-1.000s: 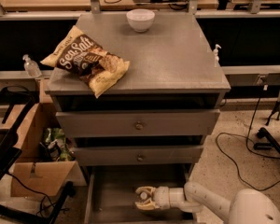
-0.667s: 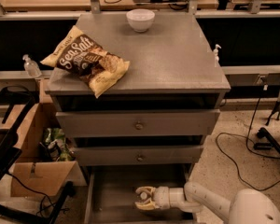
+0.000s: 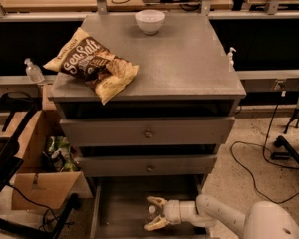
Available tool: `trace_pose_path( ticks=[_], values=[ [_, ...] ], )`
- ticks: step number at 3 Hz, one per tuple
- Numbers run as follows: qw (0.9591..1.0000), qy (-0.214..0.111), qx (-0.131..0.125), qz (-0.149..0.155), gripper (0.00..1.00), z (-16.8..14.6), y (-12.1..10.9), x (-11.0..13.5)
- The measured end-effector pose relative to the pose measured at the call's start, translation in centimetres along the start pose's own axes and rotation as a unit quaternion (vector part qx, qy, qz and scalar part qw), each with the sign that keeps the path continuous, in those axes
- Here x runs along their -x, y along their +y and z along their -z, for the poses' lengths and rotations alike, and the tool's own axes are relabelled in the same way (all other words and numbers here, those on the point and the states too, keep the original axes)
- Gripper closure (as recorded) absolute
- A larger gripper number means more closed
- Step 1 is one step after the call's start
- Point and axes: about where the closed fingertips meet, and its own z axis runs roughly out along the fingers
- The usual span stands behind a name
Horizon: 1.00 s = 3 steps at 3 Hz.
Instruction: Pick water bottle from bottom drawer and place on counter
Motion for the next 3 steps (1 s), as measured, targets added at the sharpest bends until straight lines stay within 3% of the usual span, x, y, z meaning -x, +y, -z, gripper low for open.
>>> trace_pose_path(
  ticks=[1, 2, 3],
  values=[
    [1.0, 0.0, 0.001, 0.0, 1.0, -0.1, 0.1, 0.0],
    [1.0, 0.0, 0.001, 0.0, 1.0, -0.1, 0.1, 0.0],
    [0.9998, 0.002, -0.004, -0.021, 1.0, 1.3, -0.2, 3.0]
  ],
)
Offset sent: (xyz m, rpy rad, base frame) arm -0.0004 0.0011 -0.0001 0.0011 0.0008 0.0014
